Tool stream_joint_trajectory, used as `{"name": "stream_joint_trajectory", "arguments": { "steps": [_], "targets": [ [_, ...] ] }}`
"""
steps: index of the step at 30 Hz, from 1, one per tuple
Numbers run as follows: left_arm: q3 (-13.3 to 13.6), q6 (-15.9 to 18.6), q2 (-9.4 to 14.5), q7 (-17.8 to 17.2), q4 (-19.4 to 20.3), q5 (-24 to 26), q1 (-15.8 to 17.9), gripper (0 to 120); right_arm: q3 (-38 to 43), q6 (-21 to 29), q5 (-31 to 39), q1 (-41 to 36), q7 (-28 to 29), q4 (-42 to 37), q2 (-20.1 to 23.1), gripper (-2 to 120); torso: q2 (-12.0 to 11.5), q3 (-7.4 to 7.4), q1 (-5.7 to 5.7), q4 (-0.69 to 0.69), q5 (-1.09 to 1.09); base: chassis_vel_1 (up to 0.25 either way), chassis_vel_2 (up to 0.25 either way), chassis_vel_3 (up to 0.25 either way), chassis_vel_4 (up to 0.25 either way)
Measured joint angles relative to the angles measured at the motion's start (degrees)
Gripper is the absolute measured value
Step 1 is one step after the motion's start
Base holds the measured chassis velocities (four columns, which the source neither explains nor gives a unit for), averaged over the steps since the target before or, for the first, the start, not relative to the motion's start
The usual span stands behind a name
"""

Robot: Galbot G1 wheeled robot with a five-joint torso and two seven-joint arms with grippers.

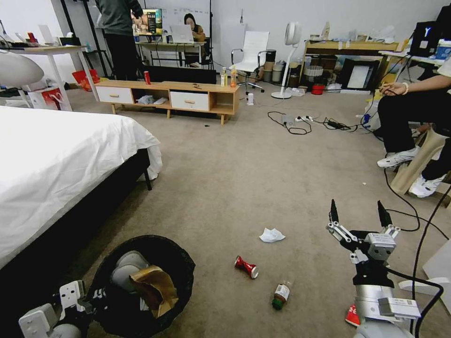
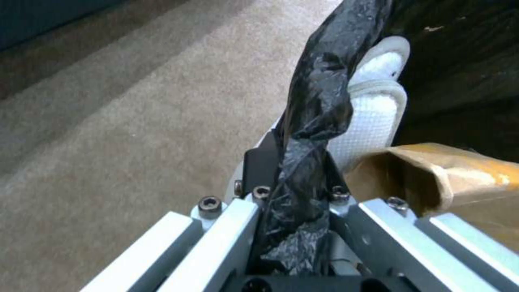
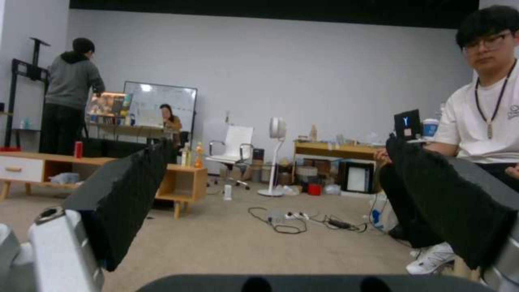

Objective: Pick up the trash bin and place the garbage on the floor into it.

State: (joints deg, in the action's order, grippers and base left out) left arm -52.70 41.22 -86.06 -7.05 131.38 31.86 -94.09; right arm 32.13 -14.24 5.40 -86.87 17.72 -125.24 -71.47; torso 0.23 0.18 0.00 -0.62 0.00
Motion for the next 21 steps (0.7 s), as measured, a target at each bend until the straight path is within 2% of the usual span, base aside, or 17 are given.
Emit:
{"name": "stream_joint_trajectory", "arguments": {
  "steps": [11,21],
  "targets": [
    [0.0,-0.1,-0.1,0.0,0.0,0.0,0.1,2,-0.2,-0.2,-0.1,0.1,0.3,0.3,-0.2,100,0.0,0.01,0.0,0.01,0.0,-0.109,0.111,0.103,-0.099],
    [0.0,-0.1,-0.1,0.1,-0.3,0.0,0.3,2,-0.9,-0.3,0.2,0.3,0.8,0.5,-0.1,100,0.0,0.0,0.0,0.0,0.0,-0.015,0.011,0.016,-0.018]
  ]
}}
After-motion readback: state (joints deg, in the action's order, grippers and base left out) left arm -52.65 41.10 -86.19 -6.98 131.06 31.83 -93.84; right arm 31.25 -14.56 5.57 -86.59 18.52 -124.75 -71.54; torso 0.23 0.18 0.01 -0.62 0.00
